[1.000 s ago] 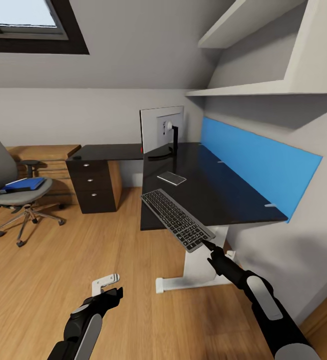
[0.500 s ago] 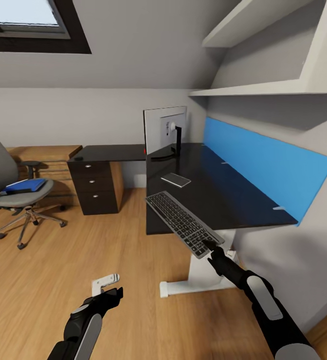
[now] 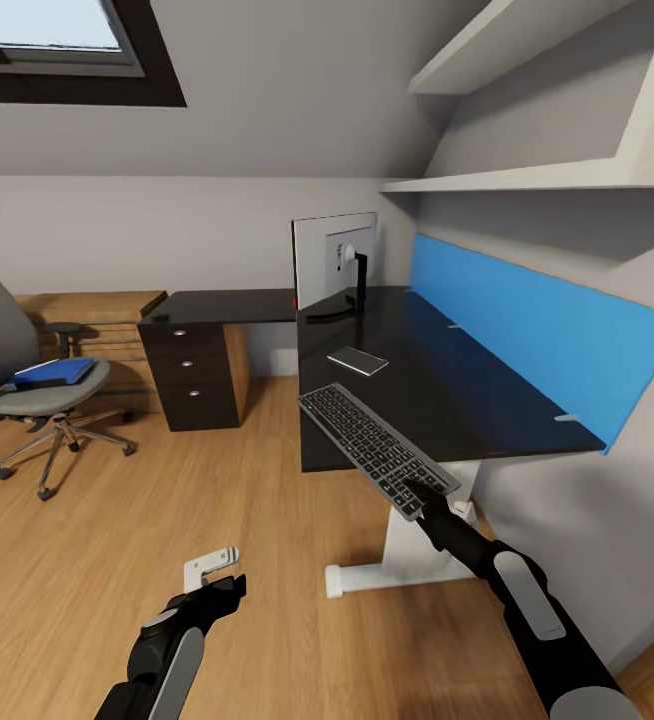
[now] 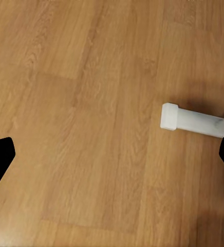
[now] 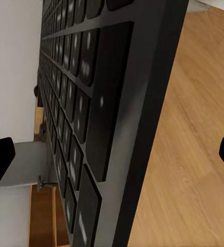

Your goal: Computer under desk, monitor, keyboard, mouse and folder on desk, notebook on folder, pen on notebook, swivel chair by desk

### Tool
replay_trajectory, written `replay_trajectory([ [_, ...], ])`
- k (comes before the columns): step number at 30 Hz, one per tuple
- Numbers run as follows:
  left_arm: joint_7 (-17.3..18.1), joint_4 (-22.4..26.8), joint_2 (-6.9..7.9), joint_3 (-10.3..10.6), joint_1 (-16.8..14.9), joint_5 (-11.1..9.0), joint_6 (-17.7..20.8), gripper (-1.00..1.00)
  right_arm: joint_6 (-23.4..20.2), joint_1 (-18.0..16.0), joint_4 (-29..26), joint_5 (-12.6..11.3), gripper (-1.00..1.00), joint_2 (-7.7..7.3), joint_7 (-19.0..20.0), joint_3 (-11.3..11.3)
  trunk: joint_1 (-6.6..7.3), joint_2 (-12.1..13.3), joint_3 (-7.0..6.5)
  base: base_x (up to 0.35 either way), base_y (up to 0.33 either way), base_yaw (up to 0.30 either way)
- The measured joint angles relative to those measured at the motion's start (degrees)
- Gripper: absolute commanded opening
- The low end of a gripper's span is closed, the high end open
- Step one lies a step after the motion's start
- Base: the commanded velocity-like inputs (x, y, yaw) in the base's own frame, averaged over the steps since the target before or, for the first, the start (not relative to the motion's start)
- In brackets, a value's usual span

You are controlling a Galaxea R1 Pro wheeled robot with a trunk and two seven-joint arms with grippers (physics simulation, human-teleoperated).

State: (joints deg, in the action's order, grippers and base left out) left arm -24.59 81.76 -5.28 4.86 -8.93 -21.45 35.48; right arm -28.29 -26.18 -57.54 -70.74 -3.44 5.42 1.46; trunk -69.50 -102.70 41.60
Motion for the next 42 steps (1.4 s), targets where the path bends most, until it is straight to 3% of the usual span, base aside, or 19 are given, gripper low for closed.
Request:
replay_trajectory([
  [12,0.00,0.00,0.00,0.00,0.00,0.00,0.00,1.00,-0.01,0.00,0.00,-0.02,1.00,0.00,0.00,0.01,0.00,0.00,0.00,0.000,0.001,0.000],
  [13,0.00,0.00,0.00,0.00,0.00,0.00,0.00,1.00,-0.01,0.00,0.01,0.00,-1.00,0.00,-0.02,0.01,0.00,0.00,0.00,0.000,0.000,0.000],
  [29,0.00,0.00,0.00,0.00,0.00,0.04,0.01,1.00,0.05,-0.02,-0.13,-0.05,-1.00,0.00,0.03,-0.01,0.00,0.00,0.00,0.000,0.000,0.000],
  [37,0.00,0.00,0.00,0.00,0.00,0.14,0.00,1.00,0.05,0.00,-0.34,-0.16,-1.00,-0.04,0.36,0.00,1.75,3.19,-1.43,0.000,0.000,0.000],
  [42,0.00,0.00,0.00,0.00,0.00,0.17,0.00,1.00,-0.12,-0.03,-0.44,-0.29,-1.00,-0.21,3.58,-0.02,2.85,5.20,-2.33,0.000,0.000,0.000],
])
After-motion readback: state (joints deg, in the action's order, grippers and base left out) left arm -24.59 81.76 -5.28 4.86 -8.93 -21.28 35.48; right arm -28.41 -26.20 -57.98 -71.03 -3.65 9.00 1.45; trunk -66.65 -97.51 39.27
